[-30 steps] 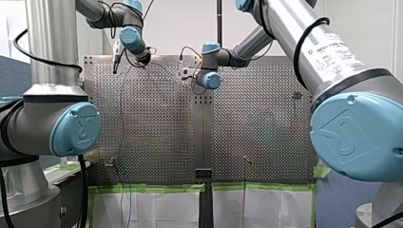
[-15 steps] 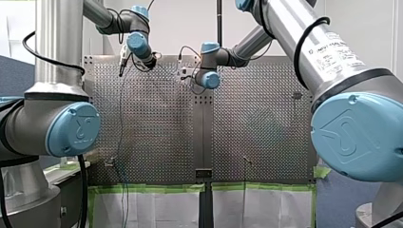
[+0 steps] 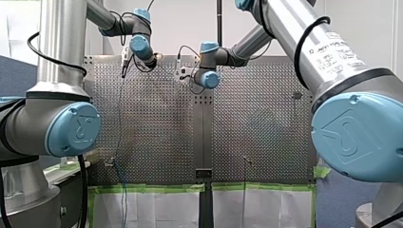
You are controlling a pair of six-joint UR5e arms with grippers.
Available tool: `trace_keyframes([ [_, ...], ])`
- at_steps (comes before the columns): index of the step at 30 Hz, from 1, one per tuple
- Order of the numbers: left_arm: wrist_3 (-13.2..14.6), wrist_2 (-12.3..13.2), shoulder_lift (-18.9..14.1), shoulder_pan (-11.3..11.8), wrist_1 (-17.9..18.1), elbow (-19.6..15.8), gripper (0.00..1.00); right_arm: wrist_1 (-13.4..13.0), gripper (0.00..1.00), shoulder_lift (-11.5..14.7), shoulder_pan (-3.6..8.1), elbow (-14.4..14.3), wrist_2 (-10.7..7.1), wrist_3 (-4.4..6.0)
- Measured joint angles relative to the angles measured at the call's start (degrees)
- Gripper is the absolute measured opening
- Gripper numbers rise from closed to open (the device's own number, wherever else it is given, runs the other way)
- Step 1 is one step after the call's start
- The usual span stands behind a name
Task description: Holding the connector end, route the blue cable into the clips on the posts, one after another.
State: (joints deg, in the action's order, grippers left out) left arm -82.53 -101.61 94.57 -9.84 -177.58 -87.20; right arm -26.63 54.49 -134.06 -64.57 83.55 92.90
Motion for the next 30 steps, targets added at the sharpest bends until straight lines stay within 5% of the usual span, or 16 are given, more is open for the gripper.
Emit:
trace_keyframes([
  [22,-0.68,-1.14,0.11,0.61,1.64,0.12,1.0,0.09,0.0,-0.02,0.47,0.0,-0.14,0.2],
  [24,-0.94,-1.05,0.11,0.71,1.82,0.12,0.84,0.12,0.0,-0.03,0.49,-0.01,-0.21,0.19],
  [28,-1.32,-0.88,0.11,0.85,2.0,0.12,0.71,0.17,0.0,-0.03,0.5,-0.01,-0.29,0.2],
  [29,-1.39,-0.87,0.11,0.88,2.03,0.12,0.49,0.19,0.0,-0.03,0.51,-0.01,-0.3,0.19],
  [30,-1.48,-0.85,0.11,0.9,2.07,0.12,0.39,0.21,0.0,-0.03,0.5,-0.01,-0.3,0.2],
])
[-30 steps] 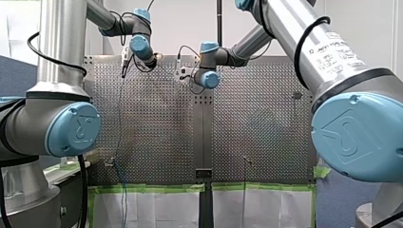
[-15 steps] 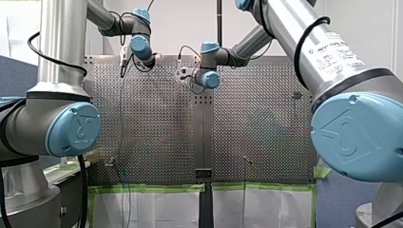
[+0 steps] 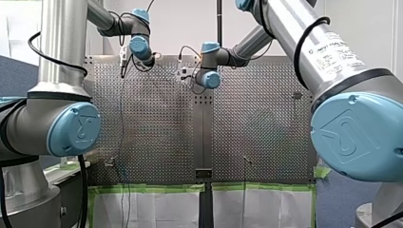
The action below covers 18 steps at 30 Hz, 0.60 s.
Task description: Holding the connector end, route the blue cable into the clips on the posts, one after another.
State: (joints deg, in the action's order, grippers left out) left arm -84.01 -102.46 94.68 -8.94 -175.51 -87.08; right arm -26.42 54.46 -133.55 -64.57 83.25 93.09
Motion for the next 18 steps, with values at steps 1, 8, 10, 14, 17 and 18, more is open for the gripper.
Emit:
trace_keyframes([
  [1,-0.09,0.01,0.0,0.01,0.02,0.0,0.39,0.0,0.0,0.0,0.0,0.0,0.0,0.0],
  [8,-1.04,0.18,0.0,0.1,0.06,0.0,0.03,0.01,0.0,0.0,0.02,-0.01,-0.01,0.0],
  [10,-1.43,0.24,0.0,0.12,0.06,0.0,0.03,0.02,0.0,0.0,0.04,-0.01,-0.01,0.0],
  [14,-2.21,0.35,0.01,0.16,0.02,0.0,0.01,0.04,0.0,0.0,0.07,0.0,-0.01,0.0],
  [17,-2.55,0.37,0.01,0.16,-0.08,0.0,0.04,0.05,0.0,0.0,0.07,0.0,-0.01,0.0],
  [18,-2.62,0.37,0.01,0.16,-0.15,0.0,0.07,0.05,0.0,0.0,0.07,0.0,-0.01,0.0],
])
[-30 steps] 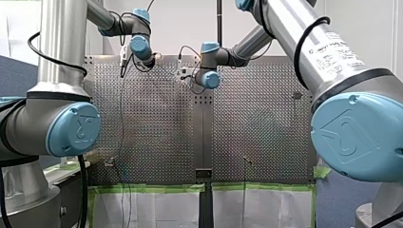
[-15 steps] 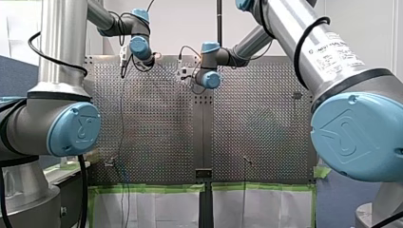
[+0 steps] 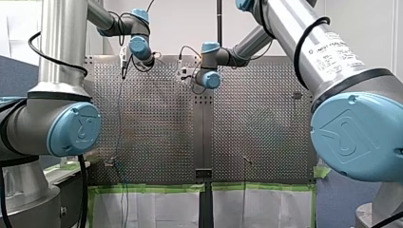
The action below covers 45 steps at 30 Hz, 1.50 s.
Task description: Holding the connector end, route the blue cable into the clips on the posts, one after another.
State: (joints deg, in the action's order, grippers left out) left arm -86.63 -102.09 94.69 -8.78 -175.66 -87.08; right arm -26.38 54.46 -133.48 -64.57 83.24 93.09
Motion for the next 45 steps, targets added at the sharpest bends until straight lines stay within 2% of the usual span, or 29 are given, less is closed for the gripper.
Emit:
trace_keyframes([
  [1,-0.04,0.01,0.0,0.0,-0.08,0.0,0.07,0.0,0.0,0.0,0.0,0.0,0.0,0.0],
  [3,-0.08,0.01,0.0,-0.01,-0.29,0.0,0.21,0.0,0.0,0.0,0.01,-0.01,0.0,0.0],
  [4,-0.09,-0.01,0.0,-0.01,-0.41,0.0,0.21,0.0,0.0,0.0,0.01,-0.01,0.0,0.0],
  [6,-0.1,-0.13,0.0,-0.01,-0.81,0.0,0.4,0.0,0.0,0.0,0.02,-0.01,0.0,0.0],
  [11,-0.23,-1.28,-0.01,-0.08,-2.28,0.0,0.4,0.03,0.0,-0.01,0.04,-0.03,-0.03,0.0],
  [15,-0.79,-1.94,-0.01,-0.1,-3.1,0.0,0.29,0.07,0.0,-0.06,0.11,-0.03,-0.01,0.0],
  [19,-1.29,-1.88,-0.01,-0.15,-3.26,-0.01,0.27,0.07,0.0,-0.08,0.11,-0.05,0.0,0.0],
  [21,-1.41,-1.72,-0.01,-0.18,-3.28,-0.01,0.16,0.07,0.0,-0.08,0.12,-0.06,0.0,0.0],
  [22,-1.44,-1.64,-0.01,-0.18,-3.28,-0.01,0.16,0.07,0.0,-0.09,0.12,-0.05,0.0,0.0],
  [24,-1.49,-1.5,-0.01,-0.19,-3.25,0.0,0.04,0.07,0.0,-0.12,0.12,-0.04,0.0,0.0],
  [26,-1.5,-1.45,0.0,-0.19,-3.23,0.0,0.0,0.08,0.0,-0.14,0.13,-0.04,0.0,0.0],
  [37,-2.07,-1.26,-0.01,-0.25,-3.33,0.0,0.0,0.17,0.0,-0.15,0.13,-0.06,-0.07,0.0],
  [45,-3.1,-1.17,0.79,-1.26,-3.59,0.0,0.0,1.27,0.0,-0.17,0.87,-0.4,-0.08,0.0],
])
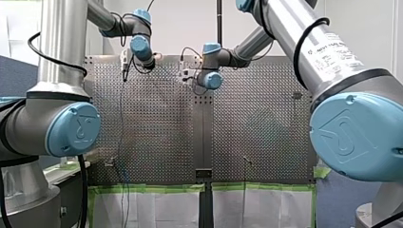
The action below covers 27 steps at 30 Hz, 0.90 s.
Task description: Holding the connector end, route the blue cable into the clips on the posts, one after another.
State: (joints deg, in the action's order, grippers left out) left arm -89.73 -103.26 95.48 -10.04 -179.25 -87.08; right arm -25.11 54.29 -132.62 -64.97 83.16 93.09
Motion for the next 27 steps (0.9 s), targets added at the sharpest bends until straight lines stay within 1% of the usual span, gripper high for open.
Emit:
trace_keyframes([
  [4,0.04,-0.06,1.5,-0.96,-0.55,0.0,0.0,0.34,0.0,0.01,0.46,-0.82,0.08,0.0],
  [7,-0.36,-0.16,2.9,-1.61,-0.33,-0.01,0.0,0.39,0.0,-0.01,0.83,-1.84,0.17,0.0],
  [12,-1.11,-0.37,5.65,-2.65,0.09,-0.07,0.0,0.36,0.0,-0.07,1.4,-4.01,0.43,0.0],
  [18,-1.1,-0.44,8.7,-4.37,-0.06,-0.47,0.0,0.25,0.0,-0.08,1.98,-6.92,1.22,-0.18],
  [21,-1.35,-0.43,9.67,-5.1,0.7,-1.52,0.0,0.24,0.0,-0.09,2.26,-8.35,1.47,-0.33],
  [27,-1.91,-0.48,10.18,-6.4,3.55,-3.97,0.0,0.22,0.0,-0.14,2.66,-10.95,1.84,-0.7],
])
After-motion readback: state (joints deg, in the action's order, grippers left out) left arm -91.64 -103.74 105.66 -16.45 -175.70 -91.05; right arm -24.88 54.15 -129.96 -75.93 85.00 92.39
